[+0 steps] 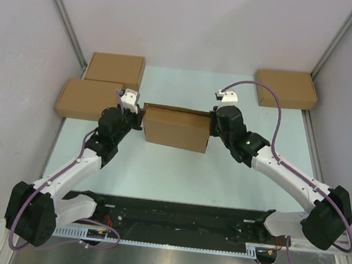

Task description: Fold the paper box

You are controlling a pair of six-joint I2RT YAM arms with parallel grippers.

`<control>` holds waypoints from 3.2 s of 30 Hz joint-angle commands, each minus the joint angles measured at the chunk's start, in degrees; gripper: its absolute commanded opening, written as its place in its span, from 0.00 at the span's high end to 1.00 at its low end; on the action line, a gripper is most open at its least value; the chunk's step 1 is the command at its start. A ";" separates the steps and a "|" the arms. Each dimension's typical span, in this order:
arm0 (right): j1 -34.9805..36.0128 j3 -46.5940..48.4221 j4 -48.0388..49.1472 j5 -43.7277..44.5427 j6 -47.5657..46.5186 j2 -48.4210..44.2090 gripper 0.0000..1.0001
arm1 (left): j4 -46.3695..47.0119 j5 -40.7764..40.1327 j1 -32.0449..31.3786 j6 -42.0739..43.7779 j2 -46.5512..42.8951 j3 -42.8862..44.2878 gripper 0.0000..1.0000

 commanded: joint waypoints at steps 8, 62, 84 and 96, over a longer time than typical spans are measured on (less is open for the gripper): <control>1.75 -1.23 -2.79 -2.75 0.57 1.53 1.00 | 3.61 3.74 0.18 -1.11 0.18 0.97 1.00; 3.68 -3.60 -5.69 1.29 0.40 -12.35 0.46 | 0.89 1.19 0.01 -3.48 -0.70 -4.57 1.00; -2.55 2.20 1.08 -5.82 5.23 -7.61 0.55 | 0.45 1.28 0.01 -3.22 0.18 -3.60 0.99; -14.50 -0.43 2.66 -26.02 17.26 -4.80 0.33 | 0.27 1.11 0.01 -3.48 0.79 -2.90 1.00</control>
